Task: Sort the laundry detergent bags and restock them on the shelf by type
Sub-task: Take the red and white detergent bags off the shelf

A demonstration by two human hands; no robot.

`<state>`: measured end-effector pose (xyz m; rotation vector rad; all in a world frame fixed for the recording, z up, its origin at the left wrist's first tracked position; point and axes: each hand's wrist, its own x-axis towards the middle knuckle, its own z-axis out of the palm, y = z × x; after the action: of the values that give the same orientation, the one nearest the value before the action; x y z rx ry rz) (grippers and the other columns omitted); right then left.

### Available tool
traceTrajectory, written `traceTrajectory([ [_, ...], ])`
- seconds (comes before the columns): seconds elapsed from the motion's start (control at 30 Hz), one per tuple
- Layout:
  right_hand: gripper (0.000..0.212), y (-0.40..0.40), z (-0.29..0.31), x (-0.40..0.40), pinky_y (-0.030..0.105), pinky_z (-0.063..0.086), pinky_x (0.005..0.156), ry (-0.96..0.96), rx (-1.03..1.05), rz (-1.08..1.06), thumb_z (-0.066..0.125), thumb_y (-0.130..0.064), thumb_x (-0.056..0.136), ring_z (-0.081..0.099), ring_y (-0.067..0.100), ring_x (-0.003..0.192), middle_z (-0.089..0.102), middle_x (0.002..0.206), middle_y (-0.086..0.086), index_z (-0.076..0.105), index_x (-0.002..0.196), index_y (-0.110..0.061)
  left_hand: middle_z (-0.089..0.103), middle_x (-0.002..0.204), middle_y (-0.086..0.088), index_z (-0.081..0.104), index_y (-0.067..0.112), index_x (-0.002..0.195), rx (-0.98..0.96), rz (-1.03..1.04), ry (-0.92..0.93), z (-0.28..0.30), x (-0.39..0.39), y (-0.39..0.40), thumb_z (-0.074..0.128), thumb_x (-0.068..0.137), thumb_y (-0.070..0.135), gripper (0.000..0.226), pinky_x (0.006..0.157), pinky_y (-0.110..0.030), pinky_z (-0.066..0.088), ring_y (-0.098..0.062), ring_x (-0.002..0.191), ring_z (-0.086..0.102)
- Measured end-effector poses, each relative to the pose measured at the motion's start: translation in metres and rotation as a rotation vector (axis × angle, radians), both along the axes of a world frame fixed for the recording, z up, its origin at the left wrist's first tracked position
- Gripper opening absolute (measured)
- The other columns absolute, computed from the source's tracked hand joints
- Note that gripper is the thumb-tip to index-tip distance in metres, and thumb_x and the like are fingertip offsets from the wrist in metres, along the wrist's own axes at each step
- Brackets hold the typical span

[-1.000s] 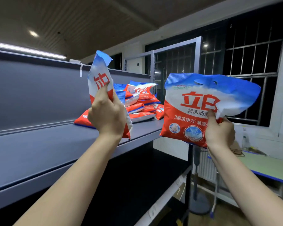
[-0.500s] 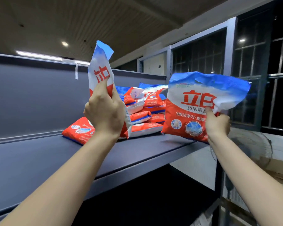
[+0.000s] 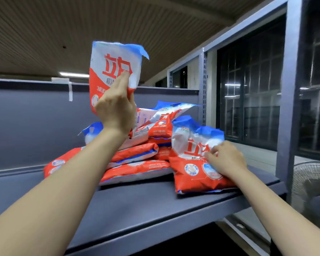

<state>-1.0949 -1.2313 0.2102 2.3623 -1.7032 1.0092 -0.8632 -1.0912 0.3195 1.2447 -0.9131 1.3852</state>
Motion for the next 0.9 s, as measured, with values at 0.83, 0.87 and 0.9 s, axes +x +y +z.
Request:
traceTrajectory([
  [0.83, 0.032, 0.037, -0.005, -0.001, 0.036, 0.040, 0.096, -0.147, -0.031, 0.318, 0.056, -0.040, 0.089, 0.049, 0.027, 0.120, 0.060, 0.125, 0.004, 0.065, 0.114, -0.023, 0.064, 0.112, -0.005, 0.061, 0.017, 0.107, 1.019, -0.076, 0.429, -0.027, -0.021, -0.013, 0.042, 0.091, 0.052, 0.043, 0.087, -0.040, 0.046, -0.030, 0.106, 0.055],
  [0.87, 0.033, 0.042, -0.004, 0.003, 0.036, 0.040, 0.098, -0.136, -0.032, 0.359, 0.056, -0.040, 0.088, 0.050, 0.026, 0.121, 0.061, 0.125, 0.005, 0.065, 0.115, -0.023, 0.065, 0.109, -0.004, 0.062, 0.017, 0.106, 1.035, -0.052, 0.427, -0.029, -0.021, -0.001, 0.041, 0.092, 0.049, 0.041, 0.084, -0.039, 0.046, -0.030, 0.103, 0.055],
  [0.9, 0.034, 0.048, -0.004, 0.007, 0.036, 0.040, 0.100, -0.126, -0.031, 0.397, 0.057, -0.041, 0.088, 0.050, 0.025, 0.121, 0.061, 0.125, 0.004, 0.065, 0.115, -0.023, 0.065, 0.108, -0.003, 0.062, 0.018, 0.106, 1.042, -0.023, 0.425, -0.030, -0.020, 0.011, 0.042, 0.092, 0.046, 0.038, 0.081, -0.037, 0.045, -0.029, 0.101, 0.056],
])
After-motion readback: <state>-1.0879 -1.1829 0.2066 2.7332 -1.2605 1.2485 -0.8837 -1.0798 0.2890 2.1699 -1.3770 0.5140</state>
